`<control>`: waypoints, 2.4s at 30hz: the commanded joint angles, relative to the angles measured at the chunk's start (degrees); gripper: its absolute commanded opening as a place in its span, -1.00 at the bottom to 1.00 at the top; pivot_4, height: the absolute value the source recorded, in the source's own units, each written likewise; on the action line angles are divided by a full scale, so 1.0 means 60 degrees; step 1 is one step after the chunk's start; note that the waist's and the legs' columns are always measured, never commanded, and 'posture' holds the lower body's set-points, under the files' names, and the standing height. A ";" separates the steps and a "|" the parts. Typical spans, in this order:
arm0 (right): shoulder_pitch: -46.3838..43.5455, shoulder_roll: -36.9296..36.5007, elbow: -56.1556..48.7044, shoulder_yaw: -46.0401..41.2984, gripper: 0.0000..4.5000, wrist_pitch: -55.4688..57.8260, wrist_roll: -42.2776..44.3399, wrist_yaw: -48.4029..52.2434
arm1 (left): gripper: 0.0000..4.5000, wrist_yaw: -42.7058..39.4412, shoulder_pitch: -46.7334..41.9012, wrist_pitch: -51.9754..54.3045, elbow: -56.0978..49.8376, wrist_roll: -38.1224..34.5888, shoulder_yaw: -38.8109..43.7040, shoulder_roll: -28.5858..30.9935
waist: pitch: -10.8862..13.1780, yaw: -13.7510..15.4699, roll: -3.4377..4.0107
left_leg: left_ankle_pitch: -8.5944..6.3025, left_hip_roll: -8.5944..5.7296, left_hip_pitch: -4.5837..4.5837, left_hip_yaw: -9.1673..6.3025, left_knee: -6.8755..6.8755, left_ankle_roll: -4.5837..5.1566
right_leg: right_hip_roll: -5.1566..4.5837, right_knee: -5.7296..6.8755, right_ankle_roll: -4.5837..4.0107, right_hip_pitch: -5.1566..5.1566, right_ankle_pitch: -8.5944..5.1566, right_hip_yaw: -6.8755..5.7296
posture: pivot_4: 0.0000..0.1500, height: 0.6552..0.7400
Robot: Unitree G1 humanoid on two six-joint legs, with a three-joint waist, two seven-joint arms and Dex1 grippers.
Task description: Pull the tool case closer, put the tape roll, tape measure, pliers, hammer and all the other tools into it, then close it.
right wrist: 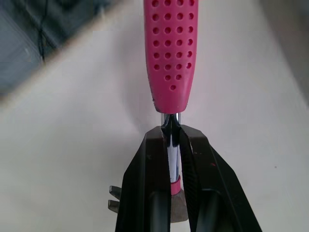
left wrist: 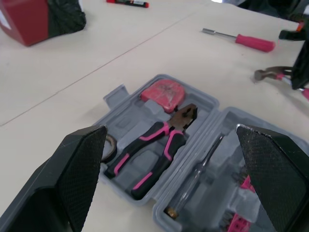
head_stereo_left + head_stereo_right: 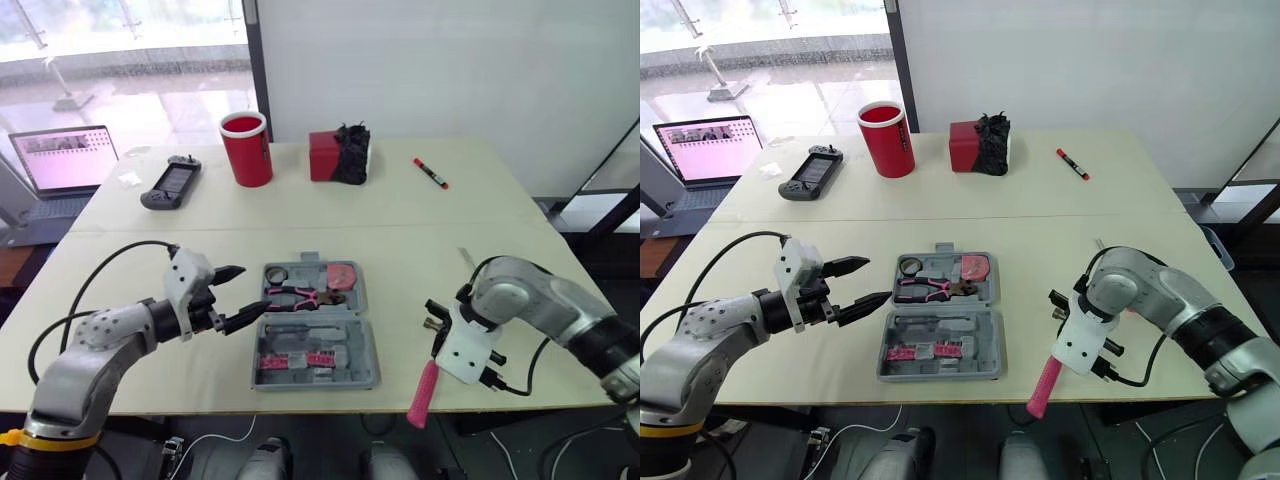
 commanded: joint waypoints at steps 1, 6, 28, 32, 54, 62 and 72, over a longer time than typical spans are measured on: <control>0.0312 -0.0092 -0.1540 -0.1470 -0.99 0.5558 0.1966 0.0103 | 1.00 -0.0054 -0.0200 -0.0317 -0.0044 0.0055 -0.0016 -0.0009 | 0.0000 -0.0028 0.0000 | 0.0000 0.0003 0.0000 0.0000 0.0001 0.0000 | 0.0003 0.0001 -0.0001 0.0000 0.0000 0.0000 | 1.00 1.00; 0.1172 0.0778 -0.2237 -0.3854 -0.99 1.1498 0.2568 -0.2858 | 1.00 0.0073 -0.0437 -0.0564 -0.0112 -0.0225 0.0229 -0.0318 | -0.0003 0.0108 -0.0002 | -0.0001 0.0001 -0.0008 -0.0007 0.0003 0.0001 | 0.0002 -0.0001 -0.0003 -0.0007 0.0001 -0.0004 | 1.00 1.00; 0.1980 0.4000 -0.1530 -0.5478 -0.99 1.5249 0.3028 -0.8091 | 1.00 -0.0657 -0.0159 -0.0290 -0.0789 -0.0644 0.0016 0.0197 | -0.0006 0.0211 -0.0006 | 0.0000 -0.0005 -0.0031 0.0010 0.0005 0.0002 | -0.0004 0.0002 0.0005 -0.0029 0.0005 0.0001 | 1.00 1.00; 0.2275 0.3506 -0.2436 -0.5794 0.02 1.5369 0.3416 -0.7862 | 1.00 -0.0944 -0.0415 0.0046 -0.0657 -0.1092 0.0041 0.0278 | -0.0006 0.0226 -0.0005 | 0.0000 -0.0005 -0.0031 0.0008 0.0002 0.0002 | -0.0003 0.0003 0.0005 -0.0032 0.0005 0.0001 | 1.00 1.00; 0.3510 0.3820 -0.2336 -0.5570 -0.12 1.4047 0.3509 -0.8662 | 1.00 -0.2461 -0.0778 0.0500 -0.0229 -0.1234 -0.0652 0.1200 | -0.0004 0.0225 -0.0003 | -0.0001 0.0001 -0.0024 0.0008 -0.0001 0.0005 | 0.0005 0.0000 0.0005 -0.0026 0.0004 0.0002 | 1.00 1.00; 0.3598 0.3801 -0.2971 -0.5968 -0.99 1.3879 0.3650 -0.8805 | 1.00 -0.2528 -0.0751 0.0505 -0.0228 -0.1272 -0.0529 0.1284 | -0.0004 0.0211 -0.0003 | -0.0001 0.0001 -0.0024 0.0009 -0.0002 0.0005 | 0.0006 0.0001 0.0005 -0.0028 0.0004 0.0002 | 1.00 1.00; 0.3017 0.3447 -0.3285 -0.5804 -0.99 1.3346 0.3858 -0.8309 | 1.00 -0.2496 -0.0826 0.0270 0.0023 -0.1182 -0.0526 0.1186 | -0.0003 0.0220 -0.0002 | -0.0001 0.0001 -0.0024 0.0008 -0.0004 0.0006 | 0.0005 0.0000 0.0005 -0.0027 0.0004 0.0002 | 1.00 1.00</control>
